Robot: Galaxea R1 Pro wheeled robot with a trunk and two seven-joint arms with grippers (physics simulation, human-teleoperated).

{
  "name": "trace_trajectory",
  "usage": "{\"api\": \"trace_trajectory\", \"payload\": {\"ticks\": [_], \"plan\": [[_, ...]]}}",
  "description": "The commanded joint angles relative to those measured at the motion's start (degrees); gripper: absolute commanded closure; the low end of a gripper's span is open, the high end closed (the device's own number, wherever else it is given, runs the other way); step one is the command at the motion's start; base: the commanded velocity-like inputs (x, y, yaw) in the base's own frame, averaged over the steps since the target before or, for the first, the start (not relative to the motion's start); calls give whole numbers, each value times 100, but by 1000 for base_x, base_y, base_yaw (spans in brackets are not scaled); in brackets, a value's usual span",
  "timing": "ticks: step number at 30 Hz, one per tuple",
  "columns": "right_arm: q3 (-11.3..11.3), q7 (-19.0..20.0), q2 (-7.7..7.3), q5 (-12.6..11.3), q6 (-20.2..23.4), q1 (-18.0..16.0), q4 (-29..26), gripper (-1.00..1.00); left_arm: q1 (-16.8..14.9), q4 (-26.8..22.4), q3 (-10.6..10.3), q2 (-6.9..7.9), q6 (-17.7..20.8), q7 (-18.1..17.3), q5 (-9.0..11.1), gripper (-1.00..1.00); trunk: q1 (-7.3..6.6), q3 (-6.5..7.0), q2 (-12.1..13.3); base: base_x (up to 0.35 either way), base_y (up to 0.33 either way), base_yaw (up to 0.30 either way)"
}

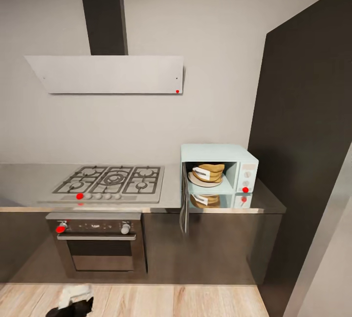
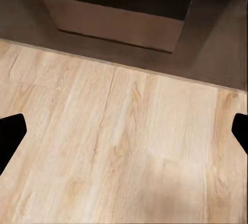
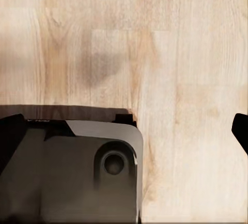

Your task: In the kitchen, take the popcorn bag from the countertop, put it into the microwave, and heat it until the popcorn is cooked so the cooked popcorn ends up inside the bag.

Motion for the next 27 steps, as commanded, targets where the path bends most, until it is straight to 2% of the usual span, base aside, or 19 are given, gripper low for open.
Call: {"api": "trace_trajectory", "payload": {"ticks": [1, 4, 7, 12, 15, 22, 27], "plan": [[-33, 6, -6, 9, -25, -1, 20, -100, -8, -461, 2, -4, 207, -7, 7, -100, 1, -4, -6, 0, 0, 0], [-33, 6, -6, 9, -24, 5, 20, -100, -22, -1117, -3, -10, 408, -30, 9, -100, 1, -4, -6, 0, 0, 0], [-35, 2, -6, 13, -27, 6, 20, -100, -27, -1436, -10, -7, 466, -39, 10, -100, 1, -4, -6, 0, 0, 0], [-34, 7, -6, 14, -31, 2, 18, -100, -27, -1676, -45, -52, 462, -40, 4, -100, 1, -4, -6, 0, 0, 0], [-33, 7, -6, 14, -32, 1, 20, -100, -27, -1978, -225, -99, 468, -46, 3, -100, 1, -4, -6, 112, 0, 0], [-33, 8, -6, 14, -40, 3, 16, -100, -27, -2327, -488, -141, 471, -35, 3, -100, 1, -4, -6, 313, 0, 0], [-33, 8, -1, 14, -20, 5, 18, -100, -27, -2393, -543, -144, 466, -32, 3, -100, 1, -4, -6, 338, 0, 0]]}}
